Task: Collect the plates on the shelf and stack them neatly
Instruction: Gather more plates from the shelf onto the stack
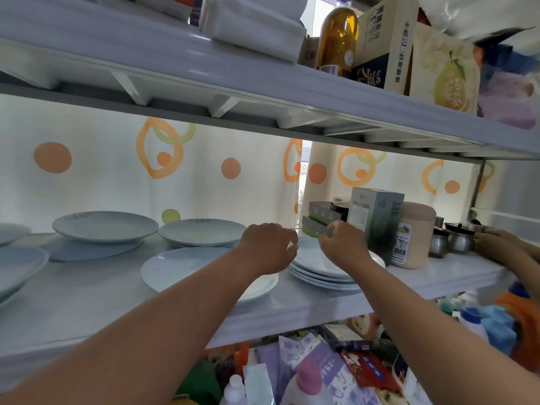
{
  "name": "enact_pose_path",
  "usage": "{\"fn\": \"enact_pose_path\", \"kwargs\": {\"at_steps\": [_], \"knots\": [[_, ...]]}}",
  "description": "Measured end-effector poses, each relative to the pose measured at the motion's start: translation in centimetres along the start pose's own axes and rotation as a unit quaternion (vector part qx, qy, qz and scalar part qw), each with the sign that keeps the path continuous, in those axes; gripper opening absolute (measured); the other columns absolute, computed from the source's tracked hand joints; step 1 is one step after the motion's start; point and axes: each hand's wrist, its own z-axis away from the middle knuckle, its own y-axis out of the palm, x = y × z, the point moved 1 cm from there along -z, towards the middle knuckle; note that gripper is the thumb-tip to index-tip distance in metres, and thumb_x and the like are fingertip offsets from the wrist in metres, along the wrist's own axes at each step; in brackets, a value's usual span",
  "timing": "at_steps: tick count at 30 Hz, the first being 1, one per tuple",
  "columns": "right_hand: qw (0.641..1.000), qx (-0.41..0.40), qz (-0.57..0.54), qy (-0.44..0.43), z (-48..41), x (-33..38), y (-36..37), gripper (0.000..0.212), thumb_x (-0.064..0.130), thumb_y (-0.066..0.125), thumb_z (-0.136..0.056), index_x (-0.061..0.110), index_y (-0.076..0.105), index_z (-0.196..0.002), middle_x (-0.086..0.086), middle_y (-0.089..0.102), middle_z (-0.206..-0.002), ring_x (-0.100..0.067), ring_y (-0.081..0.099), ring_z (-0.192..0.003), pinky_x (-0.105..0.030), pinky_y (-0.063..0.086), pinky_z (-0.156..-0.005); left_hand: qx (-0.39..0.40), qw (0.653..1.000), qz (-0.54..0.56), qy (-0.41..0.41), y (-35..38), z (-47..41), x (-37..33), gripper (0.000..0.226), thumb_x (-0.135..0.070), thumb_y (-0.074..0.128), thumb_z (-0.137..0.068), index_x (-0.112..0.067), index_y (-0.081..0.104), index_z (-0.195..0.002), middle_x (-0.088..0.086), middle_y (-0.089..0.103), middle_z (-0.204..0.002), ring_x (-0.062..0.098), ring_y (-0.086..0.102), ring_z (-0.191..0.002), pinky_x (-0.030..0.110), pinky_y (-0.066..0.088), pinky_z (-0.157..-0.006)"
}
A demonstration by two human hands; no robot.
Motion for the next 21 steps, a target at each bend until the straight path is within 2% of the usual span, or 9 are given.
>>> {"fn": "enact_pose_path", "kwargs": {"at_steps": [2, 6, 10, 13, 16, 19, 21], "knots": [[1.0, 0.015, -0.01, -0.02, -0.1, 1.9, 0.7, 0.034, 0.024, 0.053, -0.086, 0.006, 0.06, -0.114, -0.011, 0.066, -0.11, -0.028, 0.058, -0.103, -0.035, 0.047, -0.088, -0.006, 1.0, -0.012, -0.012, -0.4, 0.5, 1.7, 0.036, -0.04, 0.036, -0.098, -0.029, 0.057, -0.124, 0.004, 0.063, -0.123, 0.024, 0.059, -0.111, 0.034, 0.044, -0.091], [0.995, 0.042, -0.05, -0.072, -0.5, 5.9, 2.6, 0.035, 0.022, 0.054, -0.085, 0.009, 0.061, -0.117, -0.009, 0.065, -0.12, -0.024, 0.058, -0.11, -0.03, 0.044, -0.096, -0.008, 0.998, -0.022, -0.059, -1.1, 1.5, 5.8, 0.034, -0.042, 0.039, -0.096, -0.031, 0.059, -0.121, 0.002, 0.064, -0.123, 0.023, 0.059, -0.112, 0.033, 0.045, -0.09], [0.989, 0.069, -0.074, -0.105, -0.9, 9.2, 4.5, 0.033, 0.019, 0.052, -0.085, 0.012, 0.061, -0.116, -0.008, 0.065, -0.118, -0.023, 0.058, -0.11, -0.025, 0.04, -0.093, 0.011, 0.992, -0.021, -0.126, -1.5, 2.6, 10.4, 0.032, -0.042, 0.04, -0.093, -0.034, 0.061, -0.117, -0.001, 0.065, -0.122, 0.022, 0.059, -0.112, 0.033, 0.046, -0.09], [0.986, 0.102, -0.079, -0.106, -1.9, 10.8, 6.2, 0.031, 0.02, 0.052, -0.085, 0.012, 0.062, -0.114, -0.01, 0.066, -0.114, -0.023, 0.058, -0.1, -0.021, 0.037, -0.083, 0.021, 0.986, -0.016, -0.164, -1.6, 3.7, 13.3, 0.032, -0.042, 0.041, -0.094, -0.032, 0.062, -0.116, -0.001, 0.064, -0.121, 0.022, 0.059, -0.112, 0.033, 0.046, -0.092], [0.984, 0.134, -0.078, -0.089, -3.1, 11.8, 7.9, 0.031, 0.018, 0.05, -0.085, 0.01, 0.064, -0.112, -0.012, 0.066, -0.108, -0.027, 0.058, -0.098, -0.024, 0.042, -0.082, 0.034, 0.98, -0.015, -0.198, -1.6, 4.5, 15.5, 0.034, -0.042, 0.039, -0.095, -0.03, 0.061, -0.118, 0.001, 0.062, -0.125, 0.023, 0.058, -0.114, 0.033, 0.045, -0.093], [0.98, 0.174, -0.073, -0.062, -4.2, 12.3, 9.7, 0.032, 0.017, 0.046, -0.087, 0.005, 0.064, -0.11, -0.012, 0.062, -0.095, -0.026, 0.054, -0.083, -0.031, 0.049, -0.082, 0.062, 0.971, -0.001, -0.231, -1.6, 4.9, 16.9, 0.039, -0.04, 0.034, -0.098, -0.027, 0.056, -0.127, 0.006, 0.058, -0.131, 0.026, 0.055, -0.118, 0.033, 0.042, -0.095], [0.977, 0.201, -0.07, -0.034, -4.9, 12.5, 10.9, 0.032, 0.014, 0.043, -0.087, 0.0, 0.064, -0.106, -0.016, 0.064, -0.091, -0.028, 0.058, -0.077, -0.035, 0.055, -0.082, 0.087, 0.967, 0.019, -0.24, -1.3, 4.9, 17.5, 0.041, -0.038, 0.031, -0.1, -0.024, 0.052, -0.133, 0.007, 0.054, -0.138, 0.027, 0.05, -0.124, 0.033, 0.039, -0.099]]}}
